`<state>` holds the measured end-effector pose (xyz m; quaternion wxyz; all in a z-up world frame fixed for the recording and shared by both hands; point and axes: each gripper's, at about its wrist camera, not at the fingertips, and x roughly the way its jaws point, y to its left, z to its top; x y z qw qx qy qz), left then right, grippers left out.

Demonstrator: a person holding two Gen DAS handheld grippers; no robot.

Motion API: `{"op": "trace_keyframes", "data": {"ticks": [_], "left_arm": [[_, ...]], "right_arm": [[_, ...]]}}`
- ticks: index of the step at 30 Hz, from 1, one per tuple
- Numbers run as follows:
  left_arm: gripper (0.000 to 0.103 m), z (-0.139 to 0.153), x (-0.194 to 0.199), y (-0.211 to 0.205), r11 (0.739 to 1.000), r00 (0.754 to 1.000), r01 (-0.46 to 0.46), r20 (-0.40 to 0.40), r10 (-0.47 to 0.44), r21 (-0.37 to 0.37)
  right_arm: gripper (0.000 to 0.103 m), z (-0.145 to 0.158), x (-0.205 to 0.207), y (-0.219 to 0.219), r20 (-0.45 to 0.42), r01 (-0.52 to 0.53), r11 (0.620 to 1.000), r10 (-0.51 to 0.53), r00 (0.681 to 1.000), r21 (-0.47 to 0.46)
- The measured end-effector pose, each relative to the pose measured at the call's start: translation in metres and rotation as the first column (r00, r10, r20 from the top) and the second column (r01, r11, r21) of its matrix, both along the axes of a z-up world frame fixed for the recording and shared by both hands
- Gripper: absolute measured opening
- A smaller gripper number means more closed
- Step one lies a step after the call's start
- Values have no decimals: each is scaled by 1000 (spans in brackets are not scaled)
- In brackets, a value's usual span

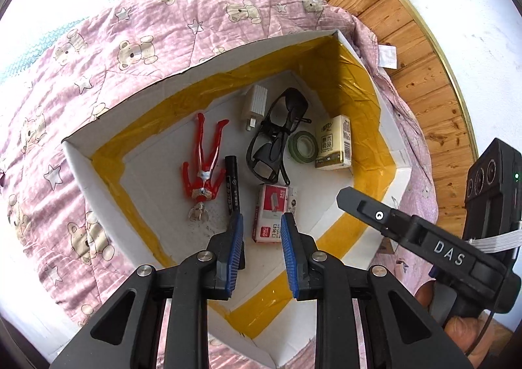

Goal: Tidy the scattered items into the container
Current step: 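Open both tools to drop the marker and glasses into the box, then withdraw both tools from the box toward the brown tin and pink stapler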

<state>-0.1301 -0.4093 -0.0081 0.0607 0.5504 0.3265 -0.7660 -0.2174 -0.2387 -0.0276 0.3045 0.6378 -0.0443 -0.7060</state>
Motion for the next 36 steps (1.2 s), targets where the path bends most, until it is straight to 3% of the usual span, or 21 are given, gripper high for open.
{"op": "trace_keyframes", "data": {"ticks": [18,36], "left_arm": [[25,48,32,53,987,990,124,-52,-130,-102],[25,73,55,135,916,928,351,-56,-368,-191]], "right_arm": [[40,36,58,59,-46,80,990,-86,995,-119],[40,34,116,157,-26,304,933,-315,949,-195]]}}
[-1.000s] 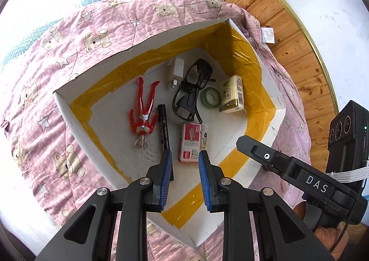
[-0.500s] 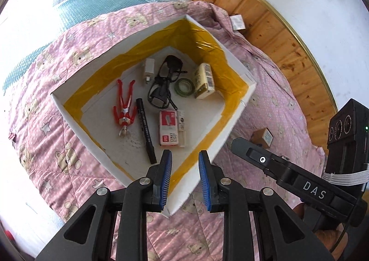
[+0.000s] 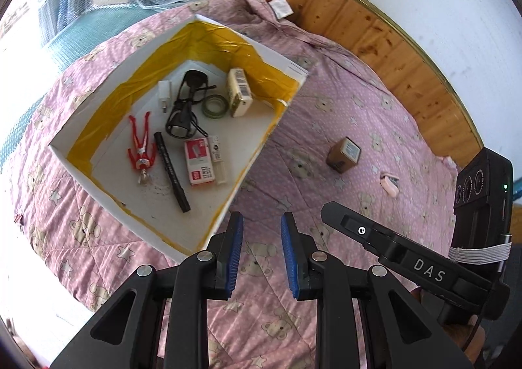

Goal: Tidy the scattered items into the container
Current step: 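Withdraw both tools from the box toward the brown tin and pink stapler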

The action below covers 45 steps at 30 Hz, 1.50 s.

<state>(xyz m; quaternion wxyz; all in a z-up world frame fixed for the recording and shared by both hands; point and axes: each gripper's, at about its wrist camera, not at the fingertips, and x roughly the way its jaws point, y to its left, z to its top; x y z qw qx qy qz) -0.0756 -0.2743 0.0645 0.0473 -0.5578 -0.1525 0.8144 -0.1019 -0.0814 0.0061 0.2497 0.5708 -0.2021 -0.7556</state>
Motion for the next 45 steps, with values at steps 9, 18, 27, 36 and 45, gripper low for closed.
{"op": "trace_keyframes", "data": {"ticks": [9,18,27,36,45], "left_arm": [[25,5,-5,34,995,995,100,-2,-100,-22],[25,10,-12,67,979,980,197,-1,-197,-43],[25,4,-30,98,966,966,257,9,-257,-36],[25,-9,-54,131,956,956,293,33,-293,-22],[25,-28,-82,158,947,945,321,70,-319,-17]], "right_arm": [[40,0,16,43,-8,104,995,-104,995,-6],[40,-8,24,91,12,238,971,-238,971,-14],[40,-20,19,143,41,353,936,-353,935,-4],[40,-36,7,179,75,403,915,-404,912,21],[40,-47,-19,222,86,465,884,-468,879,52]]}}
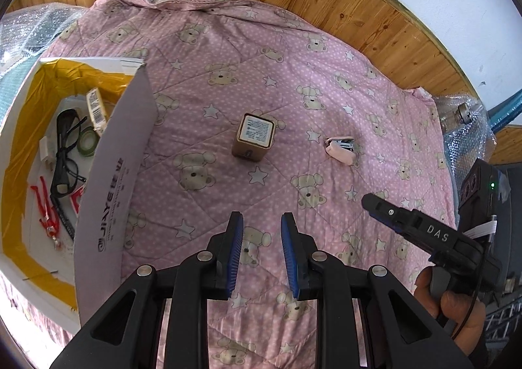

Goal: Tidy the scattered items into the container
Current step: 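Withdraw both tools from the box toward the brown tin and pink stapler, then lower the right tool onto the pink stapler while the left tool approaches the brown tin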

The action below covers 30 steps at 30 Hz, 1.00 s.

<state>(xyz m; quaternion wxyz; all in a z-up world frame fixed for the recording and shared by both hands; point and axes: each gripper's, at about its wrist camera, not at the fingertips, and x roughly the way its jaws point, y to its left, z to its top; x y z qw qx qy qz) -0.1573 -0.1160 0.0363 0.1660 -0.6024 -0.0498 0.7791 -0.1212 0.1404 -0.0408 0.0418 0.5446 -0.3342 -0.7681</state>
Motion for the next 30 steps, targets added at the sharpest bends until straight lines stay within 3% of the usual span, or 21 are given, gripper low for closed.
{"op": "trace_keyframes", "data": {"ticks": [12,20,27,30], "left_arm": [[27,-26,-47,23,1000,999,4,43,-4,-5],[27,-41,-75,29,1000,998,-14,64,15,-7],[27,-56,-84,33,1000,995,-20,95,21,-13],[27,-63,-88,35,1000,994,-22,108,24,-16]], "right_arm": [[40,-19,-41,36,33,49,998,-51,998,41],[40,-33,-84,52,51,38,992,-44,998,117],[26,-62,-103,51,94,1,987,-16,995,160],[25,-67,-97,43,96,-45,984,28,995,170]]}}
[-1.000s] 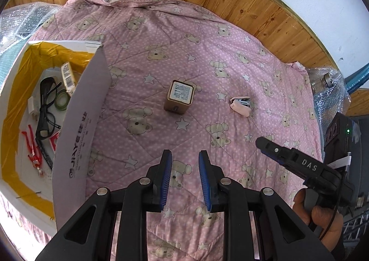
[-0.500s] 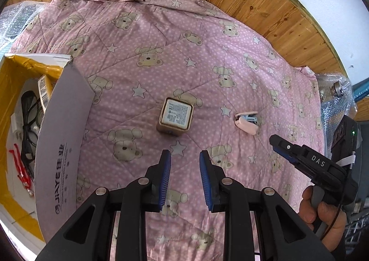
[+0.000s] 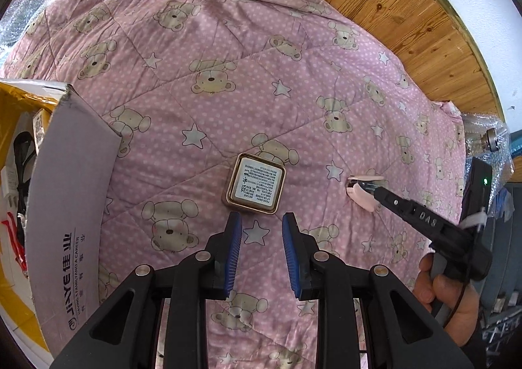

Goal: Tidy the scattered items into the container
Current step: 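Lower the right tool onto the pink stapler while the left tool approaches the brown tin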

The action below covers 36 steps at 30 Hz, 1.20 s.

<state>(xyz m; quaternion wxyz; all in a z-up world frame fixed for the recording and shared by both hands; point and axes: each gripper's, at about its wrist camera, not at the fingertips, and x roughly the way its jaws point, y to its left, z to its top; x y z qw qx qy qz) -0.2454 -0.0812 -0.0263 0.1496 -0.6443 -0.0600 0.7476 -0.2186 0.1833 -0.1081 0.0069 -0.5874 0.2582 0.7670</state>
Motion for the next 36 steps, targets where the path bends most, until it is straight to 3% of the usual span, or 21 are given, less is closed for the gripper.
{"op": "trace_keyframes", "data": {"ticks": [8,13,16,19,22,28,32,34,36], "left_arm": [[27,-7,1,4,1000,1000,3,16,-3,-3],[27,-5,5,6,1000,1000,4,13,-4,-3],[27,-5,6,7,1000,1000,2,12,-2,0],[27,-4,8,8,1000,1000,1,11,-1,3],[27,-3,8,9,1000,1000,-1,10,1,5],[27,-6,6,9,1000,1000,-10,17,10,5],[27,-9,4,11,1000,1000,-11,23,11,5],[27,-10,4,11,1000,1000,-12,26,12,5],[27,-12,2,11,1000,1000,-15,28,15,7]], "right_arm": [[25,-16,42,-30,48,-141,987,145,988,-77],[25,9,53,-7,-50,-42,997,39,998,-64],[25,24,39,8,-107,-3,1000,0,994,-31],[25,19,21,15,-90,-5,1000,5,996,0],[16,6,10,18,-46,-8,1000,9,999,29],[16,-7,-1,34,-21,27,990,-25,999,139],[18,-2,-2,46,-49,44,992,-38,998,116],[22,11,1,48,-98,38,995,-29,995,92],[44,23,3,45,-153,6,999,2,988,54]]}}
